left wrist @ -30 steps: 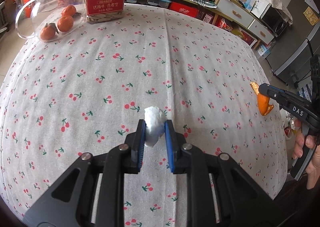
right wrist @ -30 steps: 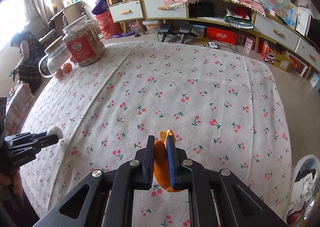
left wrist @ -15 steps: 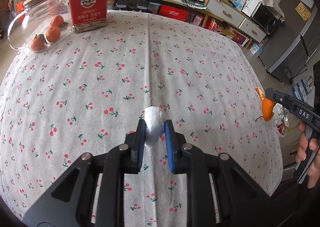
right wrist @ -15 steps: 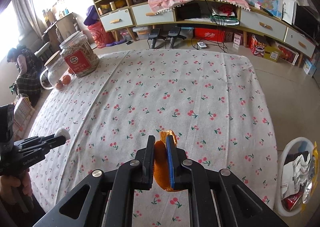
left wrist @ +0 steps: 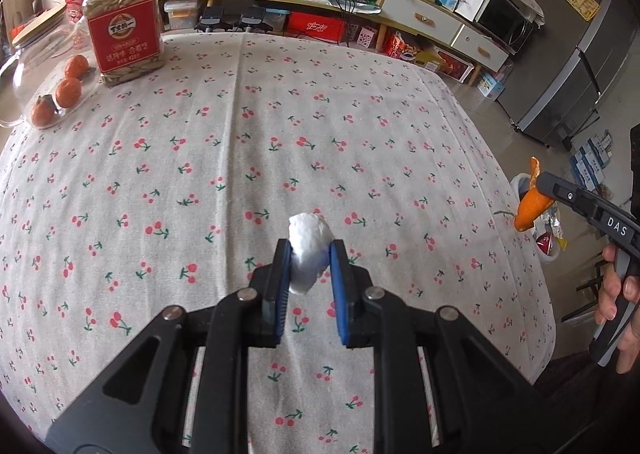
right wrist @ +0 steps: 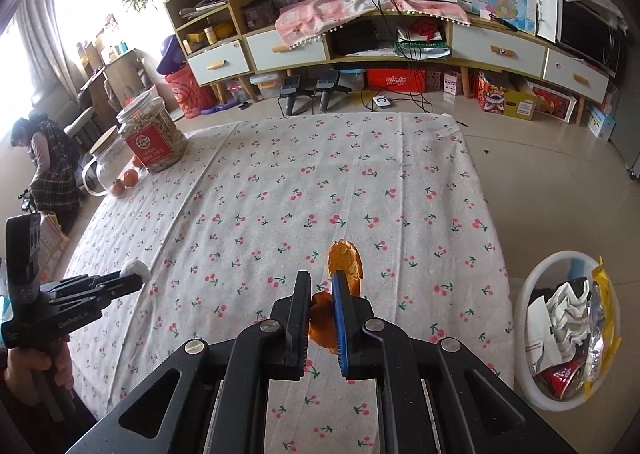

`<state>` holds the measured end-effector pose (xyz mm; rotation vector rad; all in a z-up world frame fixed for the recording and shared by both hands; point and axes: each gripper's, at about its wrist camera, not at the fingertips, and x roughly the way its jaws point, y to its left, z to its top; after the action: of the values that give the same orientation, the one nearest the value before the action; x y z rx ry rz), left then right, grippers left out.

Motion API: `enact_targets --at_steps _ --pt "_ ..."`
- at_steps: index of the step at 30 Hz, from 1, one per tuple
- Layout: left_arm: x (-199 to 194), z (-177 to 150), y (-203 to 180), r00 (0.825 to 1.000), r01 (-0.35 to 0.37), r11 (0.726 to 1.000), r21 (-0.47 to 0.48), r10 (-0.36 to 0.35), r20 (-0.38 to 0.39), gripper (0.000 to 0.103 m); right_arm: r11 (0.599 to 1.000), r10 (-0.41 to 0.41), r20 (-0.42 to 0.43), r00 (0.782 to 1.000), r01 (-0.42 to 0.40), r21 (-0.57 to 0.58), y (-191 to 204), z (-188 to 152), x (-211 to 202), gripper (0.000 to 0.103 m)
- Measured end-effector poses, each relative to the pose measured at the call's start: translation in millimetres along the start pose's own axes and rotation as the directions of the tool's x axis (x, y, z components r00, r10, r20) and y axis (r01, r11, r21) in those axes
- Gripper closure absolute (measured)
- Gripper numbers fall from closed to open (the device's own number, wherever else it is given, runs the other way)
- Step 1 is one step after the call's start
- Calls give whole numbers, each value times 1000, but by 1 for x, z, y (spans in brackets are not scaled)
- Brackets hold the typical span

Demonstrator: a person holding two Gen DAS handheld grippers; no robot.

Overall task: Collect trash
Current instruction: 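Carry the orange peel and tissue to the bucket with both tools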

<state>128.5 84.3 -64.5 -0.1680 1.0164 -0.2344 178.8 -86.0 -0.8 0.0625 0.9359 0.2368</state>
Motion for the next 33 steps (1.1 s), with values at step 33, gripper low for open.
enact_targets --at_steps 33 --pt "62 8 -230 957 290 931 222 -274 -99 82 914 -243 92 966 197 354 -205 -46 -98 91"
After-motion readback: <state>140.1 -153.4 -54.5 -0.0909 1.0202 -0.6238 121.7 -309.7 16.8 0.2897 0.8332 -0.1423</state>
